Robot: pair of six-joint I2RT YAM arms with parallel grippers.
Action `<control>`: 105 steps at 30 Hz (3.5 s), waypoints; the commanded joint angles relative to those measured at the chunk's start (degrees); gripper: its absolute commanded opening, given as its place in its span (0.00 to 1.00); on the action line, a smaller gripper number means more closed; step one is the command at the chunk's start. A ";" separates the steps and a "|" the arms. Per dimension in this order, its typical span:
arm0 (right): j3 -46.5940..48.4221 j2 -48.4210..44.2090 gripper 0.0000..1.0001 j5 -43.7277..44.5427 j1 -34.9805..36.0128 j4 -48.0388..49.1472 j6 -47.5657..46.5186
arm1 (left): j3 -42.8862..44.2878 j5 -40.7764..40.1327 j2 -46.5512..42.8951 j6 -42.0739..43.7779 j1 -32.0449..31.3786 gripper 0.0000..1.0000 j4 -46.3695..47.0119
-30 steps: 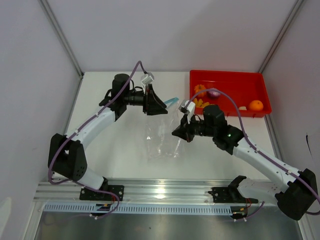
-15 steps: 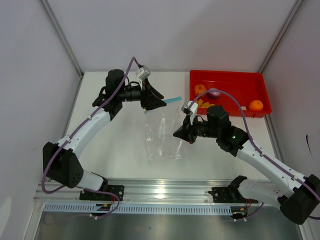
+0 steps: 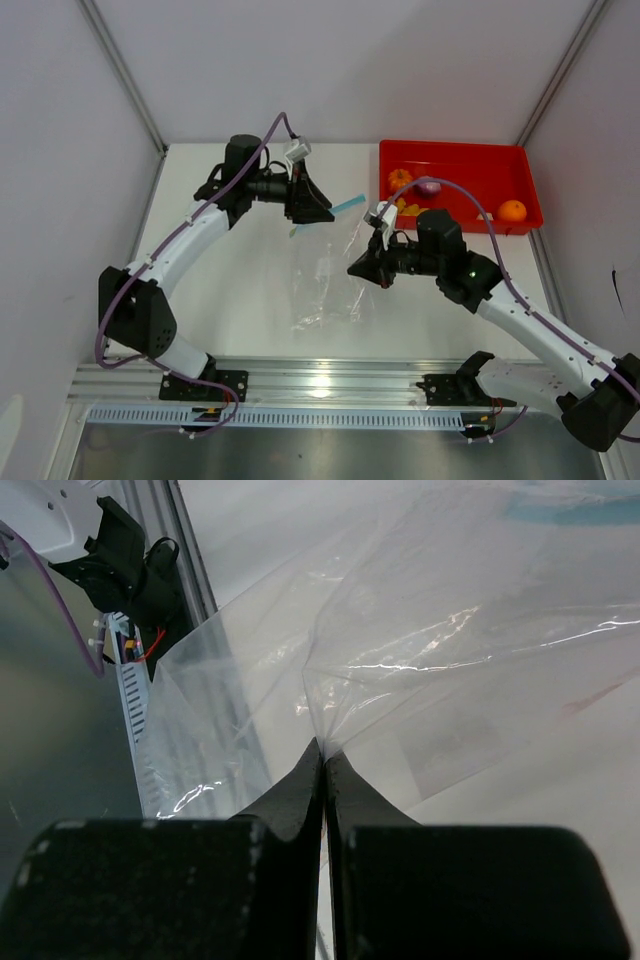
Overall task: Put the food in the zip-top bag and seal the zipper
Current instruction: Open the zipper of the food storage bag.
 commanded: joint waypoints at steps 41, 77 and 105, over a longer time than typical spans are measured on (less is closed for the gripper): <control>5.92 -2.27 0.38 13.51 -0.33 -6.50 9.62 | -0.75 -7.61 -13.35 3.71 -0.81 0.01 -2.44; 43.52 17.58 0.85 16.86 -2.71 -34.18 9.99 | -2.42 -26.53 -21.37 24.01 -20.41 0.01 -26.09; 42.83 29.89 0.47 11.77 5.12 -40.70 3.13 | -4.53 -26.53 -22.95 25.07 -23.31 0.01 -25.83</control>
